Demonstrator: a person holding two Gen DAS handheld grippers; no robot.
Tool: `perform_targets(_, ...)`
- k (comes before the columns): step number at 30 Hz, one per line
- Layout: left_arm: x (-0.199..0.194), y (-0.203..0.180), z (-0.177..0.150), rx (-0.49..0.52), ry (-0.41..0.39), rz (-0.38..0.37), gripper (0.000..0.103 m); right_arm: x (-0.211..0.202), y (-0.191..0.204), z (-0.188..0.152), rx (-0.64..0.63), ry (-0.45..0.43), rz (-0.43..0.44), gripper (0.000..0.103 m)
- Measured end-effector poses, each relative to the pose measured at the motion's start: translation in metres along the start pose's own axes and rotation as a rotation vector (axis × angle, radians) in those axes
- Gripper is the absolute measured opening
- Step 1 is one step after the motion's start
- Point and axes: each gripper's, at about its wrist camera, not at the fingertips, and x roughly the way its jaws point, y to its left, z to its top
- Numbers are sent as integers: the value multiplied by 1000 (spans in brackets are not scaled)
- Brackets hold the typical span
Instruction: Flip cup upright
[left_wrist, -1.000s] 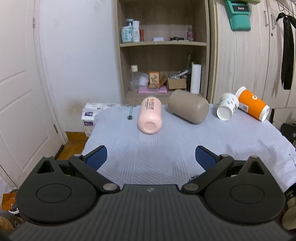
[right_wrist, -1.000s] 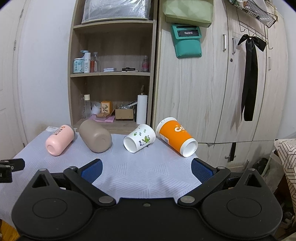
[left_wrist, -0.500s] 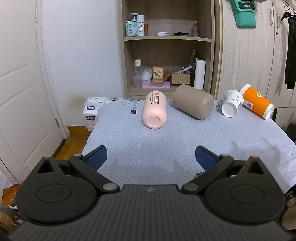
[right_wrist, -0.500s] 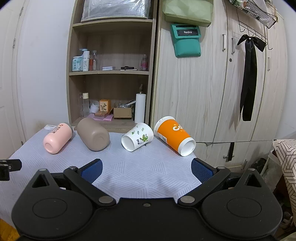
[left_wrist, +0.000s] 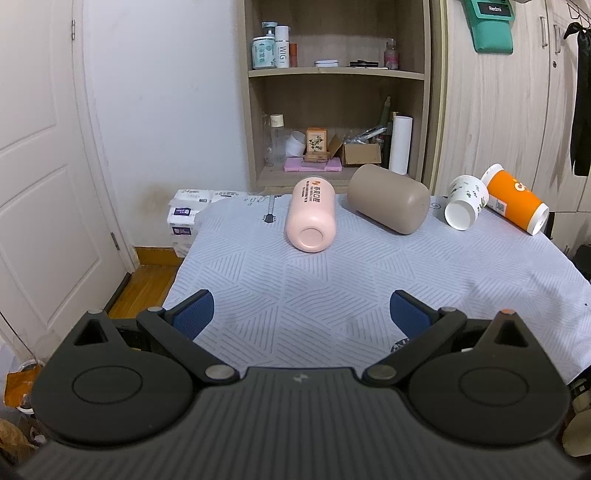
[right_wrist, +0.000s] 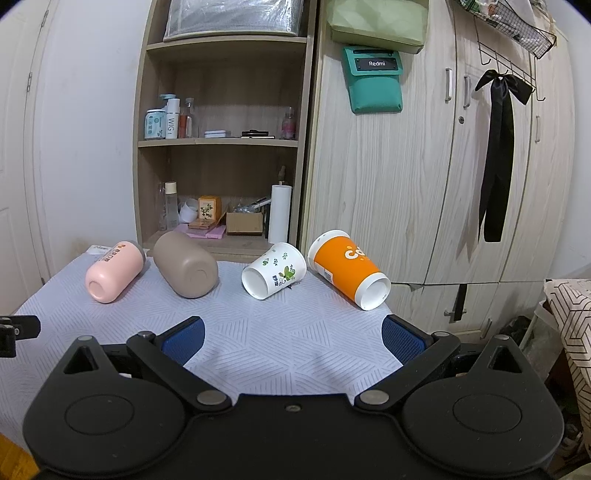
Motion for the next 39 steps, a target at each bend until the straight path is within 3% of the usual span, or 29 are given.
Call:
perform_targets(13,4,0,-3,-13,25,-3,103,5,0,-2,1,14,12,103)
perform_targets(21,12,-2,-1,-71,27,-47,103,21,-5,-10,5,13,86,103)
perform_targets(25,24,-3,10,-128,61,-111,103,27,0,-7,-90,-59,106,103)
perform_targets(30,42,-19,41,-96,70,-165,103,49,3,18,-176,-71,262,103)
perform_targets(35,63,-30,74,-134,94,-256,102,77,10,41,-268,-19,433,103)
perform_targets(39,87,-38,96,-130,118,-256,101,94,16,51,-356,-9,517,103)
